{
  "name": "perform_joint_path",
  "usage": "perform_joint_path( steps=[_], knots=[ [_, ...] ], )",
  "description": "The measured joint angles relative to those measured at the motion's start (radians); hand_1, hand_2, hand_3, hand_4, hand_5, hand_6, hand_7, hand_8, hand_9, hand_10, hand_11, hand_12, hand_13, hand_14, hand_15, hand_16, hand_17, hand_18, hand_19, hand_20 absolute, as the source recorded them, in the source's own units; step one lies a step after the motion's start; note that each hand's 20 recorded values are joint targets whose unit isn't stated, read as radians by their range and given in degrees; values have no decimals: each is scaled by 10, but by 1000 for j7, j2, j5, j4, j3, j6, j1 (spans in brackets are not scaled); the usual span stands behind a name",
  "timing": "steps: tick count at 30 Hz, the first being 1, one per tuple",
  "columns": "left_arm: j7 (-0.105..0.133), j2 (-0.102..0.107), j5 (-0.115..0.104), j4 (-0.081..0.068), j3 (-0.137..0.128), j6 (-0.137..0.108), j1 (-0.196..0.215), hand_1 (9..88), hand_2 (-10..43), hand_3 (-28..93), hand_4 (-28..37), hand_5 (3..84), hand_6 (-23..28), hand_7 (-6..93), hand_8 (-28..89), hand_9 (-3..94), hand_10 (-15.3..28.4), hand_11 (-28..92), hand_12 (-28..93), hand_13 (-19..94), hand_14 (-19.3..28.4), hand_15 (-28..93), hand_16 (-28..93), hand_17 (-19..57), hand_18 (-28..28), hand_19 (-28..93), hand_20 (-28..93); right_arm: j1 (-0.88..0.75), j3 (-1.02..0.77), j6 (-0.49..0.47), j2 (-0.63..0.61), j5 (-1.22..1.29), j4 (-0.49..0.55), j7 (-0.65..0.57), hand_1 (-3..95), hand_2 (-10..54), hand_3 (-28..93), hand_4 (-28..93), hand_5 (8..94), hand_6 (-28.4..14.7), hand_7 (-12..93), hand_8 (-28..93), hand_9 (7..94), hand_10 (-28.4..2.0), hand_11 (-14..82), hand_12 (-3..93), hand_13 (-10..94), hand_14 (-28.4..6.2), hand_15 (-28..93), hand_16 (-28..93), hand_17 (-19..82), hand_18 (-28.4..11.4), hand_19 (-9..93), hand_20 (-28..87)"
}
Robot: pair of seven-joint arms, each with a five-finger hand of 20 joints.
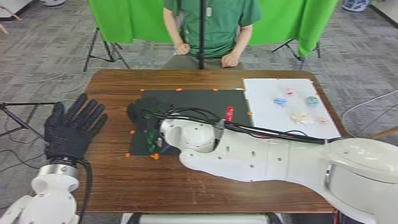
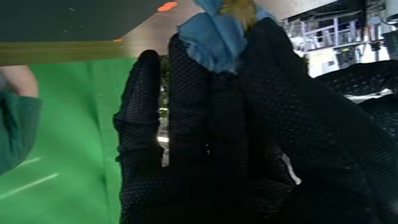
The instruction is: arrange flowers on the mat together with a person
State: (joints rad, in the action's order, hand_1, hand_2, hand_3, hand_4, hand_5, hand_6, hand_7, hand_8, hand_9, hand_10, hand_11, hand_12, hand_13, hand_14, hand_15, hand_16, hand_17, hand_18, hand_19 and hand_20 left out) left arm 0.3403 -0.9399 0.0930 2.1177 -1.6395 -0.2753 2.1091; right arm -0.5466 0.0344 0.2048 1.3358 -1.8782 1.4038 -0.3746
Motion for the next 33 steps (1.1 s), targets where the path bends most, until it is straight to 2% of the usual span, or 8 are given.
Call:
perform_joint_path(
  steps=[4, 11, 18, 25, 28, 31, 33],
  knots=[
    [0, 1, -1, -1, 0, 0, 0, 220, 203, 689, -283, 443, 80, 113, -90, 383, 148, 187, 84, 283, 143, 297, -74, -60, 148, 367, 129, -6, -6, -7, 0, -10, 0, -5, 555, -95, 706, -283, 543, 31, 352, -194, 602, -86, 235, 235, 521, -43, 462, 412, 264, -152, 658, 358],
    [-6, 1, 2, -2, 0, 0, -2, 224, 197, 699, -283, 443, 78, 116, -91, 383, 148, 189, 86, 283, 143, 297, -75, -61, 148, 368, 129, -28, -34, -83, 0, -77, 4, -6, 545, -95, 727, -283, 536, 27, 332, -192, 583, -87, 211, 201, 512, -49, 457, 393, 259, -152, 650, 342],
    [-6, 1, 2, -2, -1, 0, -2, 224, 197, 700, -283, 443, 78, 118, -92, 383, 148, 190, 85, 284, 143, 299, -75, -59, 147, 367, 127, -45, -41, -88, -1, -91, 6, -7, 528, -95, 750, -283, 532, 24, 320, -187, 574, -92, 199, 194, 503, -61, 465, 374, 252, -153, 645, 333],
    [-5, -6, 2, -2, -6, 2, 5, 228, 202, 682, -283, 443, 78, 117, -92, 383, 147, 190, 85, 283, 143, 297, -76, -59, 147, 367, 126, -108, -144, -112, -6, -119, 18, 2, 490, -95, 796, -283, 497, 11, 291, -176, 532, -105, 171, 186, 476, -79, 466, 255, 240, -153, 624, 296],
    [-5, -16, 2, -1, -16, 5, 14, 217, 201, 696, -283, 442, 78, 117, -92, 383, 148, 189, 85, 283, 143, 296, -75, -59, 147, 366, 126, -191, -289, -180, -14, -156, 57, 54, 487, -95, 799, -283, 454, -1, 259, -164, 492, -111, 151, 184, 442, -90, 427, 227, 229, -152, 596, 269],
    [-5, -29, 2, 2, -32, 6, 29, 218, 199, 697, -283, 442, 78, 116, -92, 383, 148, 188, 84, 283, 143, 295, -75, -59, 147, 366, 126, -303, -473, -330, -30, -165, 151, 138, 489, -95, 800, -283, 442, -7, 242, -153, 478, -117, 143, 182, 426, -98, 387, 208, 224, -151, 574, 241],
    [-5, -36, 2, 6, -42, 6, 40, 220, 199, 695, -283, 442, 78, 116, -92, 383, 148, 187, 84, 283, 143, 295, -75, -59, 147, 365, 126, -362, -556, -395, -48, -149, 221, 158, 488, -95, 802, -283, 436, -11, 234, -148, 465, -122, 137, 180, 413, -104, 356, 198, 218, -149, 548, 214]
  ],
)
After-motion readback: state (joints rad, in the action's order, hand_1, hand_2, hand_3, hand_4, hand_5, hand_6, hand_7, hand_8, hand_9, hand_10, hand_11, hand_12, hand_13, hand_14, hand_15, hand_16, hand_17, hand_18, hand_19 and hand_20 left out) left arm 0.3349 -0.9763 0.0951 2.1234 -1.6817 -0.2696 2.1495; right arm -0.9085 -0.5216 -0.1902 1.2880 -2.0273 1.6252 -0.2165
